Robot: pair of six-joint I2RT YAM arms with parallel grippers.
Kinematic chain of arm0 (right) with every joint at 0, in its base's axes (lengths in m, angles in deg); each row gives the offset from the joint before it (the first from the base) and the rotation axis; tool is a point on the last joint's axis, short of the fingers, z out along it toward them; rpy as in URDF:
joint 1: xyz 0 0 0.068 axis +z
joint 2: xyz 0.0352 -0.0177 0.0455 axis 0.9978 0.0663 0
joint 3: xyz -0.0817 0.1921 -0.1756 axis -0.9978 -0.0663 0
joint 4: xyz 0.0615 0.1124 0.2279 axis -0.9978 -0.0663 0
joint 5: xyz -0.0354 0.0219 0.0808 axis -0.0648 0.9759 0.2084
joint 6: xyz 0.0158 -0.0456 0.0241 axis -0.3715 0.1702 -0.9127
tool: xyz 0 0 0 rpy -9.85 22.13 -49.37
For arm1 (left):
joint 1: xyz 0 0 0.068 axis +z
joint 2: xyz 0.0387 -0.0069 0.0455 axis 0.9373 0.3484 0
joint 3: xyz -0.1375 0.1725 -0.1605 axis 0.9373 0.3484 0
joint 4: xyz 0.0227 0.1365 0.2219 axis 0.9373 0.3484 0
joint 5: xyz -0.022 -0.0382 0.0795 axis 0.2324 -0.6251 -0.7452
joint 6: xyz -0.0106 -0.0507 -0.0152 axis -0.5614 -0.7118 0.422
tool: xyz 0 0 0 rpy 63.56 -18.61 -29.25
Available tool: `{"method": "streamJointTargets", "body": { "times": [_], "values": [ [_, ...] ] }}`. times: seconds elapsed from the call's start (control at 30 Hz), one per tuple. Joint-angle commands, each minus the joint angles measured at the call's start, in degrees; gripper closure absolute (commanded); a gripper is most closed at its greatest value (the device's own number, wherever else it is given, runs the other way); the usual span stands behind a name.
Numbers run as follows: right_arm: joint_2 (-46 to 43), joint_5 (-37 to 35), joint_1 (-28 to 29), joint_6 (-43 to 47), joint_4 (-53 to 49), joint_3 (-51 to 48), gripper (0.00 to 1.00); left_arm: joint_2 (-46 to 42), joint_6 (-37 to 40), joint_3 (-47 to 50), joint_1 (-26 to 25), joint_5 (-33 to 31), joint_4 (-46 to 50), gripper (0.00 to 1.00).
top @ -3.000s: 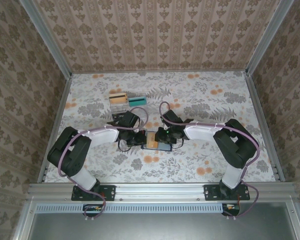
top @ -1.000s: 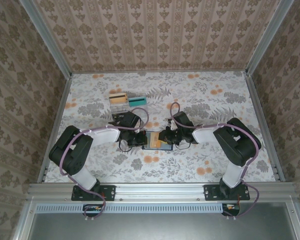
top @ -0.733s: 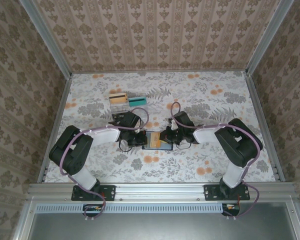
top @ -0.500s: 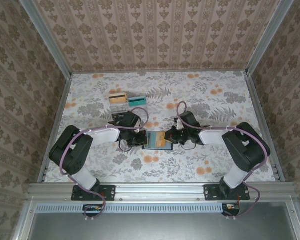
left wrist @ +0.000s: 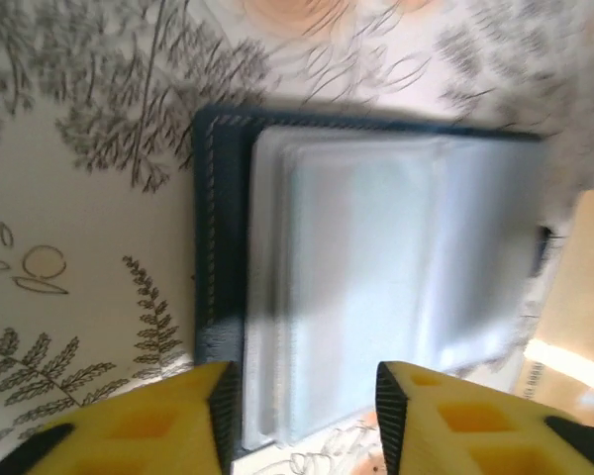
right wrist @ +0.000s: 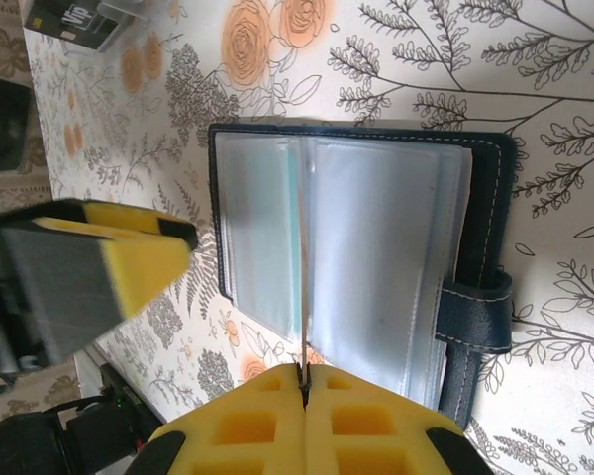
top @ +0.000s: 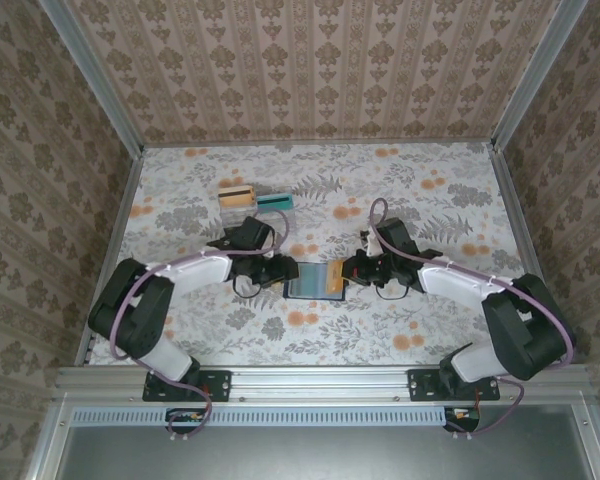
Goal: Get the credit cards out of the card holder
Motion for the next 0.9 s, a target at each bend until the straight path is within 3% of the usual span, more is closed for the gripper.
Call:
{"method": "streamJointTargets", "body": {
  "times": [0.0,0.3,0.87],
  "values": [
    [-3.5,-0.3,-0.3,1.2,-2.9,2.8,1.0,-5.4,-4.9,-0.3,1.4,4.1,-7.1,0.49],
    [-5.2,6.8,-0.4,-5.6,9.4,5.3,1.0,-7.8,-19.8,3.1,2.3,14.6,-31.8,0.53],
    [-3.6,10.7,-0.4,-10.3,17.8,6.3,1.0,-9.0,-22.3,5.6,1.4,17.4,-36.4,0.64]
  ]
}}
